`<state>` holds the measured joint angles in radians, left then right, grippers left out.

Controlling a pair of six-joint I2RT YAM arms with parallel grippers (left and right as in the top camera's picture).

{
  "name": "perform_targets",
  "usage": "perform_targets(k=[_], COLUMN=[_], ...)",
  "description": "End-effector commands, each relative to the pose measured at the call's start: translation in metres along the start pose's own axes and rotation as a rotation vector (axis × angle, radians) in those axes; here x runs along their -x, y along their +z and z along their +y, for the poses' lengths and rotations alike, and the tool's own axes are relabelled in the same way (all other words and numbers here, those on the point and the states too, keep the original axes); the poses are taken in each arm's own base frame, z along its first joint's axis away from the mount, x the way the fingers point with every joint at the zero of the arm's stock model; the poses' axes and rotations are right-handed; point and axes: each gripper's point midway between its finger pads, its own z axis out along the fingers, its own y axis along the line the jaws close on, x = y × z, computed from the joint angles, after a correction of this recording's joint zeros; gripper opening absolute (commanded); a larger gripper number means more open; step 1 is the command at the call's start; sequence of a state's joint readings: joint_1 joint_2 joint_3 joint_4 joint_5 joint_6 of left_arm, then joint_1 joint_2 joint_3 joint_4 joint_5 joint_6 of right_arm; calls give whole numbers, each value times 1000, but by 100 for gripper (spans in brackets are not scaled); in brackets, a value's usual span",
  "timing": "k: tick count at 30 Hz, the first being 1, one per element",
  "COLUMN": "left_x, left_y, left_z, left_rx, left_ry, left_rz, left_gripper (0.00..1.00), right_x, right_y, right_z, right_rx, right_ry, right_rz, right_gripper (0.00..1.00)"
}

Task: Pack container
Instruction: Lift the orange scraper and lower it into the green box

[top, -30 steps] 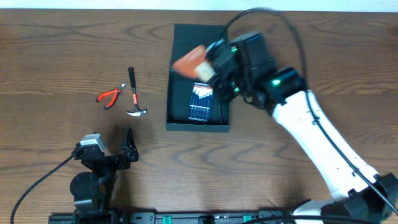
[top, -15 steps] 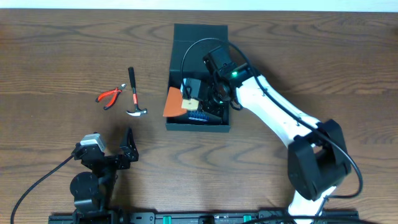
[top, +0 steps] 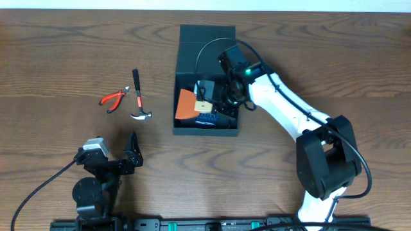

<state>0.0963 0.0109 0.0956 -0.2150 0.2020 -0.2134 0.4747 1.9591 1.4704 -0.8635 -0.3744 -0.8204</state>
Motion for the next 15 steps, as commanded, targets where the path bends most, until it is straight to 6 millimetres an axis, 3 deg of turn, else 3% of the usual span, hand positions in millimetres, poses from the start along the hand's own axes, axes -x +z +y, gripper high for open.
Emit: perform_targets(k=[1,12,13,15], left_x=[-11,-11,-11,-11], left_y=[3,3,3,3], left_z=[7,7,7,7], left_rx=[22,22,22,22], left_ry=[-11,-10,-11,-10], left_rz=[20,20,20,20], left_gripper=[98,99,99,98], right_x=[-7,-4,-3,-3], right_y=[-1,-1,-1,-1], right_z=[0,13,13,13], right_rx=[32,97,97,94], right_ry=[18,-9,-9,3], right_rz=[-6,-33,-34,-35], right_gripper=[1,1,13,80])
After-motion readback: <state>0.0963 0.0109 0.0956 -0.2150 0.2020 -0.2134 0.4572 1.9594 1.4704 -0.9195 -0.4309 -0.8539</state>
